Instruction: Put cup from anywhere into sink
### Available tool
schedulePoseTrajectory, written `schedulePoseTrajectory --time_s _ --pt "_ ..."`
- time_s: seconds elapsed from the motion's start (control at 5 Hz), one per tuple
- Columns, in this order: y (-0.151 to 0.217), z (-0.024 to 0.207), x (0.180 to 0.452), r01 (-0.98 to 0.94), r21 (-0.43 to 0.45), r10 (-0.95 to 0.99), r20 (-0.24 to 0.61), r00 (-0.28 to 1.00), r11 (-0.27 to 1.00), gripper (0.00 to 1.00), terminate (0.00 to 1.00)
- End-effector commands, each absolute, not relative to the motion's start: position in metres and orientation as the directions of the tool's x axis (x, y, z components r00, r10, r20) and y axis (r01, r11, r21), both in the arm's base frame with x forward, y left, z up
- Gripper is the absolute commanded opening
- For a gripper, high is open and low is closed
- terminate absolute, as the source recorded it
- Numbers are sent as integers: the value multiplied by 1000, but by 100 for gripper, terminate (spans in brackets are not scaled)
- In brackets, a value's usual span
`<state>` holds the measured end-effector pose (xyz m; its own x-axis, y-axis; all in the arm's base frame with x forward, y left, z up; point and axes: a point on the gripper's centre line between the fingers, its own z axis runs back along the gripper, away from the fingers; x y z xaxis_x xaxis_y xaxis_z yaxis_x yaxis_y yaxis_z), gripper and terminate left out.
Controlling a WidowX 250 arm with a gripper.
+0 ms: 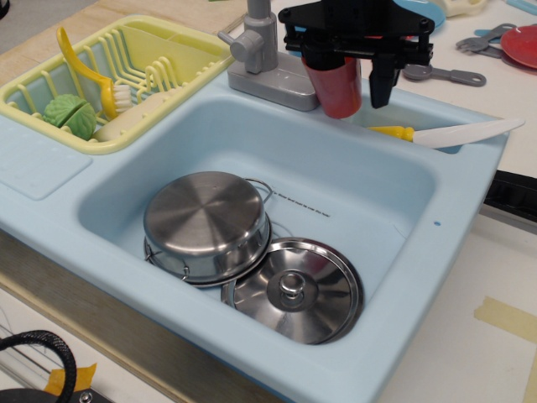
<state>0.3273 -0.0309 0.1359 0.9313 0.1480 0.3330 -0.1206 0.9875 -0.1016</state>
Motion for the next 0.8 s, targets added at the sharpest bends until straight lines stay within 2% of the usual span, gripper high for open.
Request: schedulePoseTrajectory --time_s 0.0,0.2,0.4,0.6 --pt "-33 147 327 -142 -91 165 345 924 986 0 0" --pt "-41 159 321 -182 -54 190 318 929 982 0 0" --pt "-52 171 302 -254 -53 259 253 932 966 0 0" --pt "-63 169 282 -322 -96 335 195 922 942 0 0"
